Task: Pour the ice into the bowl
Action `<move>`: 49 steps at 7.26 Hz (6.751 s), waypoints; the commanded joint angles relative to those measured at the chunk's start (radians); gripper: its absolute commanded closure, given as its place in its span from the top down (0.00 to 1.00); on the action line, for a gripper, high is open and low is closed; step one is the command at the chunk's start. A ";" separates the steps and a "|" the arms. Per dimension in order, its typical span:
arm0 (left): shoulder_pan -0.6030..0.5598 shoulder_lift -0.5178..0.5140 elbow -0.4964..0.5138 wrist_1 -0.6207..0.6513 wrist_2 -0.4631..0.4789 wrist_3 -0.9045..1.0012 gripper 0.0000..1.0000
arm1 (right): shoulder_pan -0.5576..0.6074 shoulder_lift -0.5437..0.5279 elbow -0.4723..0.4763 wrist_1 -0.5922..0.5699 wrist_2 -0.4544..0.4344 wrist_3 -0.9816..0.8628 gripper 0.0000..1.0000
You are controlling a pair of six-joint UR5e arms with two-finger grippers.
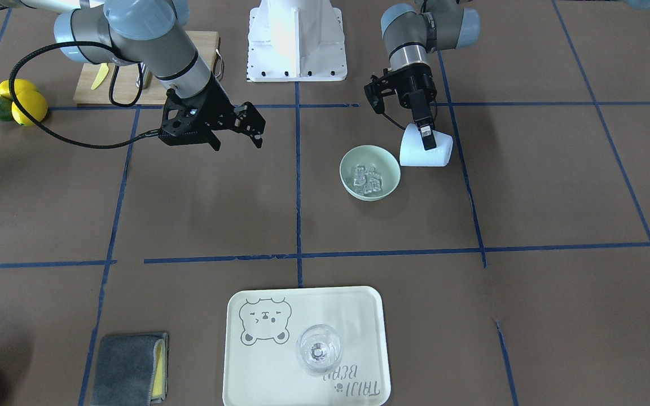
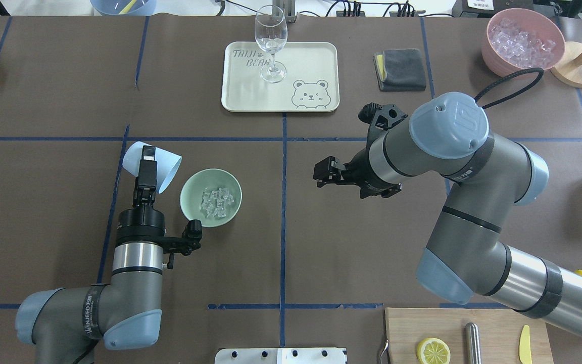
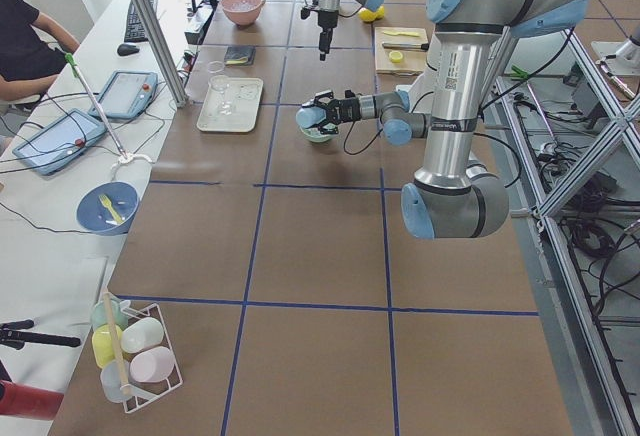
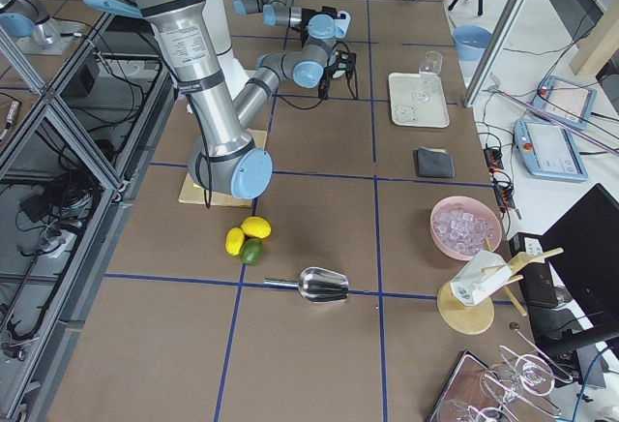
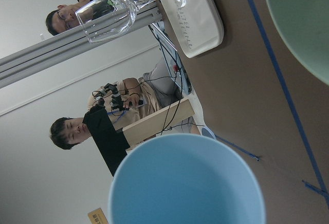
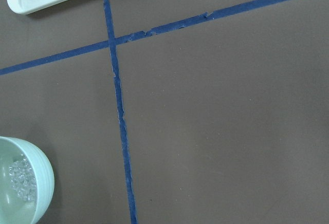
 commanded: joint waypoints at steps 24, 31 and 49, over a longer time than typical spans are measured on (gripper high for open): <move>-0.457 0.267 -0.257 -0.316 -0.926 -0.543 0.00 | -0.202 0.515 -0.616 0.088 -0.223 0.074 0.00; -0.463 0.508 -0.076 -0.874 -1.007 -0.812 0.00 | -0.074 0.238 -0.164 -0.080 -0.129 -0.007 0.00; -0.219 0.413 0.435 -1.295 -0.601 -1.461 1.00 | 0.321 -0.368 0.101 -0.068 0.140 -0.589 0.00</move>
